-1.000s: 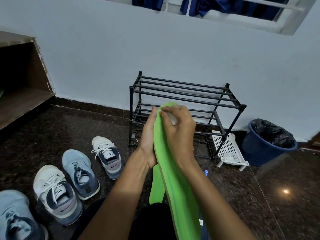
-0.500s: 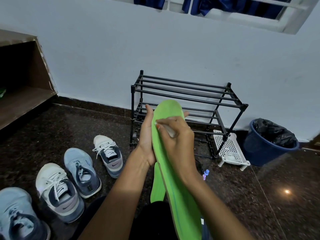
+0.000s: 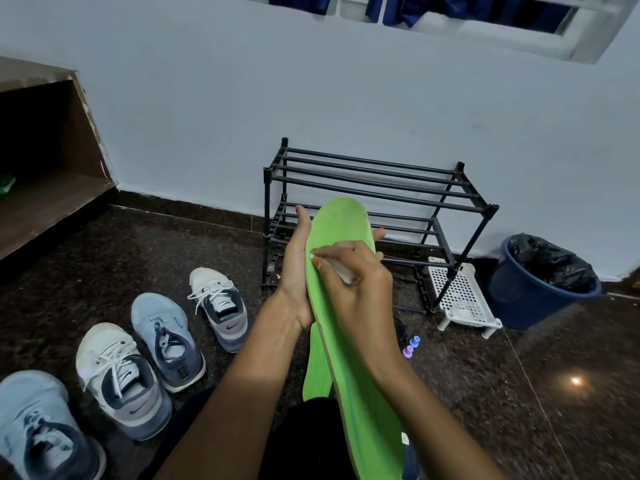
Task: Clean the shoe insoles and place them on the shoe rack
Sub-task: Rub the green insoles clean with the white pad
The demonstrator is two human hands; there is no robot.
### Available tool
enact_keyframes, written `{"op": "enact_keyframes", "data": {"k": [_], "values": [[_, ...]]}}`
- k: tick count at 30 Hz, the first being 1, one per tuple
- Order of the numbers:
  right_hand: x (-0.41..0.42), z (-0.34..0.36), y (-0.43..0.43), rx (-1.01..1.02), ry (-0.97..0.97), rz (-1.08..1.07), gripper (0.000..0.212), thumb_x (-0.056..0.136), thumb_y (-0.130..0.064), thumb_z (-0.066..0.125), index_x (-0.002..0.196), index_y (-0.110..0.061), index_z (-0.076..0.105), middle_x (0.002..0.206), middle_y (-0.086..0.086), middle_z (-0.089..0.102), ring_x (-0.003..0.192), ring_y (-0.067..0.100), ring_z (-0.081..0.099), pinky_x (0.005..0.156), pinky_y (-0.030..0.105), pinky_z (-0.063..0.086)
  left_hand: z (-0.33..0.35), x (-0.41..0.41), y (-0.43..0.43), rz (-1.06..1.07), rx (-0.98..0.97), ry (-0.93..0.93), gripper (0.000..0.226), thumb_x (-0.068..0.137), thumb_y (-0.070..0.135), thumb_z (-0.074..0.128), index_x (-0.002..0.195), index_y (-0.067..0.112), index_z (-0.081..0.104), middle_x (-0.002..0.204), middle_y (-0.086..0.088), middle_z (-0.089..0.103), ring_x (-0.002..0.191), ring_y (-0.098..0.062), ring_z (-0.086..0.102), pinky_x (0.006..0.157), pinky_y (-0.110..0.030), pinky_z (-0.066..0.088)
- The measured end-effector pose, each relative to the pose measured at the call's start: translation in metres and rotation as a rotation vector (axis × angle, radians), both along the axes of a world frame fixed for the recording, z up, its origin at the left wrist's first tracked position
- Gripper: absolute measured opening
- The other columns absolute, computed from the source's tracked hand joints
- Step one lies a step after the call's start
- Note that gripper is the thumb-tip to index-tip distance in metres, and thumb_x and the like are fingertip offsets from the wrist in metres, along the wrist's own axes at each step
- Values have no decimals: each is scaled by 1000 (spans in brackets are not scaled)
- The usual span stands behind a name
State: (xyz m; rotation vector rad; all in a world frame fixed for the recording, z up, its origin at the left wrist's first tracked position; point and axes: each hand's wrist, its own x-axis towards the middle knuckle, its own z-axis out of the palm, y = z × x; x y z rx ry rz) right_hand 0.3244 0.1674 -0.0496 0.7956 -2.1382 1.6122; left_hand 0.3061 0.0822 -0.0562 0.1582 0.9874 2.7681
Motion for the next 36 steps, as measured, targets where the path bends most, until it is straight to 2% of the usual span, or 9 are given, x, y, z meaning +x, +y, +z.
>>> {"op": "enact_keyframes", "data": {"k": [5, 7, 12, 16, 21, 24, 27, 31, 36], "values": [[15, -10, 5, 4, -11, 65, 13, 80, 0, 63, 87, -7, 72, 83, -3, 59, 82, -4, 56, 73, 6, 40, 1, 0, -4, 22, 27, -12, 90, 83, 77, 23, 107, 6, 72, 123, -17, 62, 93, -27, 63, 103, -50, 34], [9, -6, 3, 13, 0, 44, 12, 79, 0, 63, 86, -6, 72, 83, 0, 59, 81, -7, 55, 72, 4, 38, 2, 0, -3, 18, 27, -12, 89, 83, 77, 23, 103, 7, 74, 122, -17, 62, 94, -26, 60, 97, -46, 38], [-10, 8, -4, -8, -3, -27, 12, 81, 3, 64, 86, -5, 71, 85, 7, 60, 81, -2, 54, 73, 2, 36, 3, 2, 0, -5, -9, -20, 92, 85, 76, 18, 102, 5, 74, 120, -15, 64, 105, -27, 59, 101, -40, 40], [4, 1, -2, -24, -39, 2, 14, 80, 3, 64, 86, -7, 71, 84, 2, 60, 82, -5, 55, 74, 4, 38, 2, 2, -2, 47, 12, -27, 87, 81, 74, 26, 108, 4, 71, 121, -15, 64, 97, -26, 63, 93, -41, 45], [24, -10, 4, -3, -62, 62, 15, 80, 2, 64, 87, -9, 72, 84, -9, 59, 82, -4, 57, 72, 7, 42, 3, 3, -7, 117, 13, -32, 85, 79, 75, 26, 112, 8, 66, 116, -13, 66, 107, -31, 54, 90, -44, 46], [16, -6, 3, 24, -31, 25, 14, 80, 2, 64, 87, -7, 72, 83, -7, 58, 83, -7, 55, 73, 5, 40, 3, 3, -6, 112, 5, -23, 85, 80, 75, 27, 106, 8, 72, 116, -14, 66, 100, -30, 58, 87, -42, 47], [2, 1, 1, 19, -3, -45, 12, 81, 3, 64, 87, -4, 71, 83, -5, 56, 83, -8, 54, 74, 3, 38, 4, 3, -7, 109, -18, -3, 89, 85, 73, 21, 112, 2, 67, 117, -18, 65, 96, -27, 63, 85, -36, 52], [-2, 1, -4, -6, -5, -78, 12, 82, 2, 63, 88, -5, 71, 83, -7, 55, 83, -5, 54, 75, 4, 38, 3, 4, -8, 106, -17, -2, 89, 85, 73, 19, 106, 4, 72, 116, -17, 64, 97, -26, 63, 86, -36, 52], [19, -9, -3, 11, -15, 16, 13, 80, -3, 62, 88, -7, 72, 83, -8, 56, 82, -6, 55, 73, 6, 40, 2, 5, -12, 148, -8, -33, 84, 84, 74, 23, 114, 10, 66, 119, -14, 65, 103, -31, 58, 94, -45, 44]]}}
